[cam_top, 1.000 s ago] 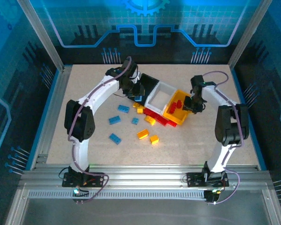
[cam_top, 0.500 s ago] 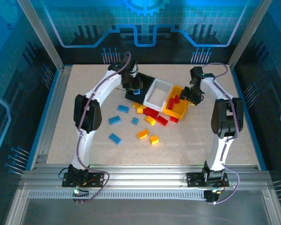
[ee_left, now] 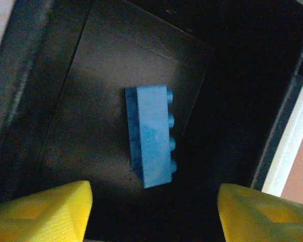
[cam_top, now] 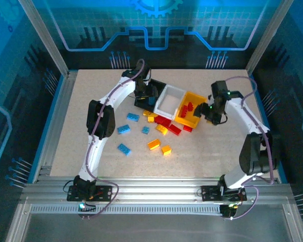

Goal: Sort the legos into containers by color

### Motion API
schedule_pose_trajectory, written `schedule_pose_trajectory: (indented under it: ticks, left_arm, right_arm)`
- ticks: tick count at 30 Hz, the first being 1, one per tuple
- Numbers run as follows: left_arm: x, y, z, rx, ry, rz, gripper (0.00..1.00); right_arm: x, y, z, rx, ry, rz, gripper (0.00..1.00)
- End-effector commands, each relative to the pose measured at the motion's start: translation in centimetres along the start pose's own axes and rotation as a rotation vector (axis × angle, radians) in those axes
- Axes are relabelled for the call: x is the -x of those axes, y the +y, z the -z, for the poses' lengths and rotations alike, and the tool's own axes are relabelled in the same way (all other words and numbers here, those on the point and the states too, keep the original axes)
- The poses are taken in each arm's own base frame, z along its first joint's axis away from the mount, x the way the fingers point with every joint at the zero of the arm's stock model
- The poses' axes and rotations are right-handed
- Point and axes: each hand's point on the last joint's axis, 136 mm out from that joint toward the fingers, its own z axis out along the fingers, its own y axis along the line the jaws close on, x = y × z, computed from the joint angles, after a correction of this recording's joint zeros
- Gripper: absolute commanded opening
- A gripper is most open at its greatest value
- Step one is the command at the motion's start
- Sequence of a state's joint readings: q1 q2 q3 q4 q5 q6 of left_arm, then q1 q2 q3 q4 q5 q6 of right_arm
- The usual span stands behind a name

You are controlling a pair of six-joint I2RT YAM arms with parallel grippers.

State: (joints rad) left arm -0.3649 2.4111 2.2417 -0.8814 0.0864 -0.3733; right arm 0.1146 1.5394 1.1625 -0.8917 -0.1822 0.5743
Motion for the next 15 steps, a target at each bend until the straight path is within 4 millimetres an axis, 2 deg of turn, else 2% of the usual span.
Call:
schedule_pose_trajectory:
  ticks: [1,3,6,9,15]
  left_arm:
    - [0.3,-1.2,3.5,-0.015,-0.028,0.002,0.85]
    - [0.1,-1.3,4.6,-0.018,-0.034,0.007,0.99]
    - [-0.6,-1.2,6.5,-0.019,-0.043,0.010,0.99]
    - [-1.8,-1.0,8.4,-0.017,-0.052,0.009,0.99]
    - [-5.5,0.3,11.9,-0.003,-0.062,0.006,0.99]
  right_arm:
    - [-3.9,0.4,-1.8,0.048,0.122,-0.036,0.63]
    - [-4.3,0.2,-2.8,0.042,0.140,-0.034,0.61]
    - [-3.5,0.4,-4.3,0.053,0.140,-0.028,0.55]
    - [-1.7,0.9,-5.4,0.049,0.132,-0.011,0.50]
    - [2.1,1.2,-8.0,0.029,0.135,-0.013,0.47]
